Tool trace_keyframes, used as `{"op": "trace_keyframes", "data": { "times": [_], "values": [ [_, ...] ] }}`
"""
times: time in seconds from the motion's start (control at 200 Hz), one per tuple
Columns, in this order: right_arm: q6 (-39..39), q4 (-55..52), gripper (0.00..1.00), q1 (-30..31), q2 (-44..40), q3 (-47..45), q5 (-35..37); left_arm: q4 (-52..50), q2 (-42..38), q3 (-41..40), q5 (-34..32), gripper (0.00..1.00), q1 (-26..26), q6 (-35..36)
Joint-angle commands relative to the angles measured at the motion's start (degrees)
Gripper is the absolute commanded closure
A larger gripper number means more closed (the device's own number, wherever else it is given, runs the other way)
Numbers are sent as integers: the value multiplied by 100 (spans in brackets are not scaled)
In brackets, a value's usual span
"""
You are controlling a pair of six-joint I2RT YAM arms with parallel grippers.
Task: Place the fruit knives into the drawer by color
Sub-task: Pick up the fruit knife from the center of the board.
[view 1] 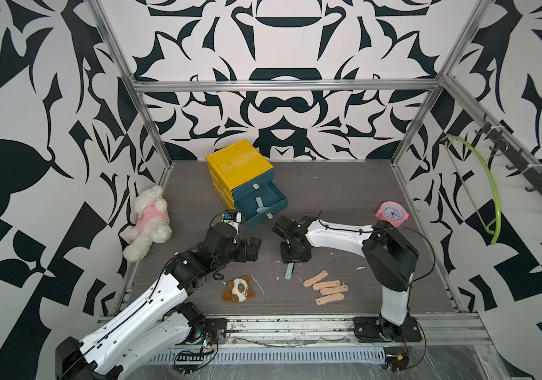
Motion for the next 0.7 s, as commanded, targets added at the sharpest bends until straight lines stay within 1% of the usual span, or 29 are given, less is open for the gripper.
{"op": "trace_keyframes", "data": {
  "times": [0.0,0.155,0.38,0.535,0.695],
  "values": [
    [-302,-213,61,219,275,349,198,35,-71,-96,-54,1,10,-36],
    [-514,-324,69,290,499,451,472,42,-31,-87,-39,1,10,-48],
    [-860,-120,84,351,455,408,853,8,30,-99,-92,1,10,-79],
    [-1112,489,90,352,143,124,873,-26,61,-74,-99,1,10,-105],
    [-1288,1350,93,369,-473,-336,870,-71,44,-74,-119,1,10,-160]
  ]
}}
